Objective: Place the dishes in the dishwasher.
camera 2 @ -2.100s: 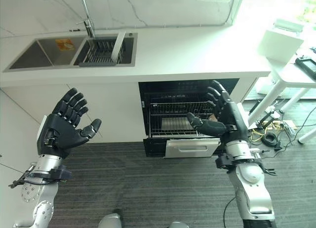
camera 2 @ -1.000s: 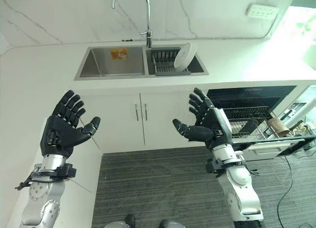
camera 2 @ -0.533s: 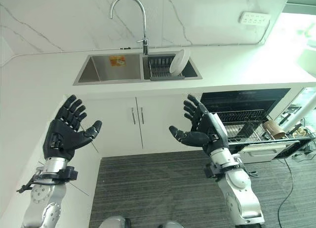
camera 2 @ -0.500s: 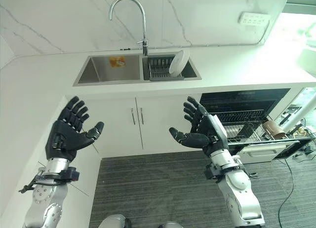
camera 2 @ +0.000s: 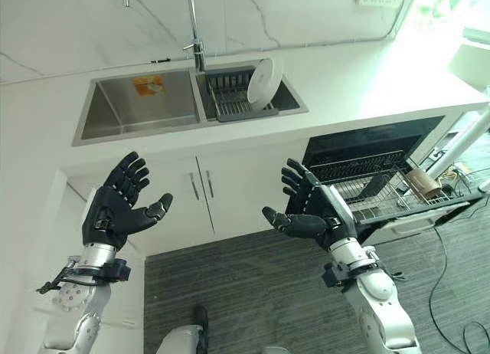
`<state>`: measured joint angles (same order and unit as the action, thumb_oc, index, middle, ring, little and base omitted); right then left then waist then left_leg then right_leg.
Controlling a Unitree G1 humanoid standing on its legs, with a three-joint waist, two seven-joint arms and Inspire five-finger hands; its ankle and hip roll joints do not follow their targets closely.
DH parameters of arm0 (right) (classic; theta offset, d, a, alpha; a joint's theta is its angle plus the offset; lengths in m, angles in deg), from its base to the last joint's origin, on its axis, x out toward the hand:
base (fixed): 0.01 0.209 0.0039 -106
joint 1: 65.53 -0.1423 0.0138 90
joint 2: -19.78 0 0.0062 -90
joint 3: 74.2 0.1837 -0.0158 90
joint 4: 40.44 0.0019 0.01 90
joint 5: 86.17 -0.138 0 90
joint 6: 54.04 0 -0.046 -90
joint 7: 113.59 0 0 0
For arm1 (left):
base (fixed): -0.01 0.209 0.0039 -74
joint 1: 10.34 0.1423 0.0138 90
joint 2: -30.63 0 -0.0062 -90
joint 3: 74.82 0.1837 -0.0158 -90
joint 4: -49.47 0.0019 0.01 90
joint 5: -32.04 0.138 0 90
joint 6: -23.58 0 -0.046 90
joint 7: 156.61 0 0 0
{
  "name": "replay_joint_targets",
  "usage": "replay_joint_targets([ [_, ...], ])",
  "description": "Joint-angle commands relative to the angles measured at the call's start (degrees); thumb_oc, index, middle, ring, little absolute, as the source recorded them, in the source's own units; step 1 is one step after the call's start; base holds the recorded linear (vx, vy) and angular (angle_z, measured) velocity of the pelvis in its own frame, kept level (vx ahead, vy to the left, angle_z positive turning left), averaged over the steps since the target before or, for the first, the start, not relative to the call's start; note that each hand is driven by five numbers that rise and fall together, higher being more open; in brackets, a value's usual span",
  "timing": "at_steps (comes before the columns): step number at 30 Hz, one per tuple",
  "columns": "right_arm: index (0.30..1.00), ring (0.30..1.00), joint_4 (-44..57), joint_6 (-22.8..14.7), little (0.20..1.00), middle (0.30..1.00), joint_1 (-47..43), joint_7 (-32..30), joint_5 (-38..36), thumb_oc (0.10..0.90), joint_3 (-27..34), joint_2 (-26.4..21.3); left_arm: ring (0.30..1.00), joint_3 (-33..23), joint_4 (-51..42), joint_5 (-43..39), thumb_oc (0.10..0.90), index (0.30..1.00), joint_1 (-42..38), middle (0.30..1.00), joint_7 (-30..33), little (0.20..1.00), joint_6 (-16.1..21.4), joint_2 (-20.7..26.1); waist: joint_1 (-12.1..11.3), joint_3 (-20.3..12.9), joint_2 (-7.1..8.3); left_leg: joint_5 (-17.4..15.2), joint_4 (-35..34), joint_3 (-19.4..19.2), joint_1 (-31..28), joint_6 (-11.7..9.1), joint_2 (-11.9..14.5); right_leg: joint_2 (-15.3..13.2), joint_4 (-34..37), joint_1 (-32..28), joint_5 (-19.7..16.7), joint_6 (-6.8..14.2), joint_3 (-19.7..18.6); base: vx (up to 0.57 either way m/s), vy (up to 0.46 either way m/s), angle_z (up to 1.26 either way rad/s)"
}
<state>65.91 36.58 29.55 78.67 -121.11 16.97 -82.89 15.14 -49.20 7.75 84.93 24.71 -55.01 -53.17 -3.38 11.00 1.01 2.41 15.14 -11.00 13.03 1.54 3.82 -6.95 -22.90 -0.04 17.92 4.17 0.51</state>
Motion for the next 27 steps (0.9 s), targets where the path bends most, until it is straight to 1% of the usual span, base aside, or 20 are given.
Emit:
replay_joint_targets([
  [1,0.900,0.900,4.62,-5.56,0.900,0.900,-7.37,0.91,-3.38,0.800,2.27,1.20,0.900,-0.57,-6.99,1.64,0.800,0.900,-5.16,0.900,-1.61,0.900,6.06,3.79,-1.42,-4.18,-0.01,-5.25,2.05,3.97,3.28,-4.65,1.73,2.92,5.71,-5.59,-2.13,0.43,6.61,0.20,0.152,0.08],
  [4,0.900,0.900,5.08,-4.98,0.900,0.900,-8.48,0.17,-1.65,0.800,1.71,1.15,0.900,0.02,-7.30,0.55,0.800,0.900,-6.83,0.900,-3.03,0.900,5.34,4.05,-1.94,-4.50,0.18,-5.84,2.05,4.57,2.65,-3.59,0.83,1.98,5.71,-6.99,-2.70,1.53,7.42,0.19,0.150,0.05],
  [5,0.900,0.900,5.14,-4.89,0.900,0.900,-8.77,-0.03,-1.25,0.800,1.39,1.30,0.900,0.34,-7.50,0.64,0.800,0.900,-7.38,0.900,-3.48,0.900,5.06,4.02,-2.03,-4.58,0.33,-6.30,2.05,5.00,2.18,-3.03,0.46,1.75,5.71,-7.70,-4.19,2.16,8.03,0.17,0.137,0.04],
  [6,0.900,0.900,5.29,-4.74,0.900,0.900,-8.94,-0.13,-1.04,0.800,1.33,1.58,0.900,0.64,-7.68,0.74,0.800,0.900,-7.94,0.900,-4.56,0.900,4.91,4.09,-2.10,-4.76,0.52,-6.96,2.05,5.35,1.58,-2.26,0.04,1.58,5.71,-9.14,-7.52,3.33,9.00,0.21,0.178,0.06],
  [7,0.900,0.900,5.55,-4.61,0.900,0.900,-8.68,-0.13,-1.05,0.800,1.40,2.09,0.900,1.24,-7.90,1.55,0.800,0.900,-8.51,0.900,-5.50,0.900,4.65,3.91,-1.88,-4.75,0.70,-7.57,2.05,6.05,0.35,-1.39,-0.50,1.18,1.80,-9.00,-13.53,5.27,9.50,0.15,0.149,0.07],
  [8,0.900,0.900,5.67,-4.54,0.900,0.900,-8.59,-0.11,-1.06,0.800,1.42,2.15,0.900,1.32,-7.99,1.75,0.800,0.900,-8.57,0.900,-5.58,0.900,4.55,3.86,-1.89,-4.68,0.68,-7.66,2.05,6.11,0.17,-1.20,-0.57,0.98,0.28,-8.54,-14.01,5.53,9.50,0.14,0.191,0.04],
  [9,0.900,0.900,6.14,-4.18,0.900,0.900,-8.26,0.83,-0.78,0.800,0.92,3.16,0.900,1.97,-8.98,4.00,0.800,0.900,-9.00,0.900,-6.08,0.900,4.26,3.45,-1.27,-3.99,0.15,-9.35,2.05,6.39,-2.78,-0.43,-0.02,-1.01,-9.22,-1.59,-18.33,5.59,10.78,0.11,0.141,0.04],
  [10,0.900,0.900,6.01,-3.94,0.900,0.900,-8.38,1.51,-0.45,0.800,0.60,3.45,0.900,2.01,-9.35,4.94,0.800,0.900,-9.12,0.900,-5.88,0.900,4.21,3.54,-1.25,-3.62,0.04,-9.77,2.05,5.92,-3.71,-0.52,0.47,-2.30,-9.73,0.81,-17.93,5.03,11.95,0.12,0.120,-0.16],
  [11,0.900,0.900,5.94,-4.01,0.900,0.900,-8.45,1.60,-0.45,0.800,0.54,3.49,0.900,1.99,-9.40,5.09,0.800,0.900,-9.15,0.900,-5.83,0.900,4.17,3.61,-1.31,-3.56,0.09,-9.80,2.05,5.78,-3.84,-0.59,0.57,-2.50,-9.37,1.05,-17.67,4.88,12.17,0.11,-0.075,-0.30],
  [12,0.900,0.900,5.60,-3.93,0.900,0.900,-8.89,2.30,-1.01,0.800,0.11,3.25,0.900,1.72,-9.89,5.43,0.800,0.900,-9.52,0.900,-5.84,0.900,3.78,4.25,-1.60,-3.01,0.10,-9.72,2.05,5.19,-4.48,-1.06,1.48,-3.14,-5.15,1.41,-15.71,4.04,13.89,0.11,-0.197,-0.41],
  [14,0.900,0.900,5.00,-3.97,0.900,0.900,-9.56,2.58,-1.92,0.800,-0.42,3.04,0.900,1.61,-10.13,4.92,0.800,0.900,-10.43,0.900,-6.04,0.900,3.16,5.03,-1.46,-2.24,0.94,-10.10,2.05,5.06,-5.38,-1.84,1.94,-3.21,5.25,0.96,-15.93,3.60,14.84,0.12,-0.291,-0.36],
  [15,0.900,0.900,4.64,-4.16,0.900,0.900,-9.83,2.80,-2.22,0.800,-0.53,2.79,0.900,1.59,-9.93,4.29,0.800,0.900,-10.80,0.900,-6.27,0.900,3.09,5.22,-1.25,-1.76,1.51,-10.45,2.05,5.02,-5.91,-2.26,1.89,-4.35,5.71,2.59,-14.87,3.52,14.52,0.11,-0.348,-0.28],
  [16,0.900,0.900,4.61,-4.40,0.900,0.900,-10.01,2.85,-2.66,0.800,-0.72,2.46,0.900,1.74,-10.14,4.13,0.800,0.900,-10.85,0.900,-6.43,0.900,2.98,5.18,-0.70,-1.48,2.91,-11.39,2.05,4.95,-6.46,-2.85,1.35,-7.29,5.71,7.17,-15.96,4.75,12.28,0.14,-0.457,-0.12],
  [17,0.900,0.900,4.77,-4.80,0.900,0.900,-10.11,2.98,-2.51,0.800,-1.20,2.73,0.900,2.12,-10.21,4.91,0.800,0.900,-10.67,0.900,-6.54,0.900,3.29,5.18,0.04,-1.12,3.73,-12.73,2.05,5.47,-7.41,-3.58,1.86,-9.84,5.71,11.54,-19.30,6.30,10.15,0.17,-0.486,-0.05],
  [19,0.900,0.900,5.10,-4.83,0.900,0.900,-10.25,3.44,-2.70,0.800,-1.48,3.19,0.900,2.23,-10.27,5.87,0.800,0.900,-10.43,0.900,-6.53,0.900,3.44,5.21,0.61,-0.99,4.13,-14.13,2.05,6.11,-8.42,-4.09,2.83,-11.46,5.71,15.44,-21.35,7.22,8.46,0.19,-0.386,0.36],
  [20,0.900,0.900,5.47,-4.86,0.900,0.900,-10.22,3.68,-3.15,0.800,-1.55,3.61,0.900,2.31,-10.03,6.94,0.800,0.900,-10.09,0.900,-6.56,0.900,3.86,5.25,1.26,-0.82,4.09,-15.70,2.05,7.54,-9.61,-4.25,3.91,-12.21,5.71,18.43,-21.94,7.68,6.43,0.28,-0.396,0.64],
  [21,0.900,0.900,5.91,-4.76,0.900,0.900,-9.89,3.62,-3.44,0.800,-1.39,3.72,0.900,2.26,-9.77,6.96,0.800,0.900,-9.83,0.900,-6.86,0.900,4.14,5.35,1.53,-0.88,4.01,-16.56,2.05,9.11,-10.20,-4.26,4.19,-12.30,5.71,18.97,-22.28,7.86,4.49,0.29,-0.400,0.50],
  [23,0.900,0.900,6.22,-4.66,0.900,0.900,-9.57,3.78,-3.72,0.800,-1.20,3.76,0.900,2.09,-9.78,6.81,0.800,0.900,-9.55,0.900,-6.99,0.900,4.20,5.47,1.60,-1.03,3.96,-16.97,2.05,10.07,-10.49,-4.38,4.42,-12.33,5.71,18.56,-22.48,8.00,3.80,0.20,-0.284,0.50],
  [25,0.900,0.900,7.38,-4.21,0.900,0.900,-8.57,4.72,-4.88,0.800,-0.83,3.65,0.900,1.35,-10.41,6.51,0.800,0.900,-8.57,0.900,-6.57,0.900,3.68,6.03,1.25,-1.70,4.00,-17.00,2.05,12.02,-11.37,-5.80,6.33,-12.23,5.71,16.04,-21.55,8.42,4.33,0.29,-0.500,0.78],
  [27,0.900,0.900,7.86,-3.27,0.900,0.900,-8.58,6.52,-5.12,0.800,-1.21,2.86,0.900,0.53,-11.10,2.54,0.800,0.900,-8.16,0.900,-7.10,0.900,1.90,6.36,0.78,-2.61,4.20,-15.93,2.05,11.72,-11.91,-8.02,9.98,-11.15,5.71,14.45,-18.43,8.85,6.61,0.27,-0.609,0.60],
])
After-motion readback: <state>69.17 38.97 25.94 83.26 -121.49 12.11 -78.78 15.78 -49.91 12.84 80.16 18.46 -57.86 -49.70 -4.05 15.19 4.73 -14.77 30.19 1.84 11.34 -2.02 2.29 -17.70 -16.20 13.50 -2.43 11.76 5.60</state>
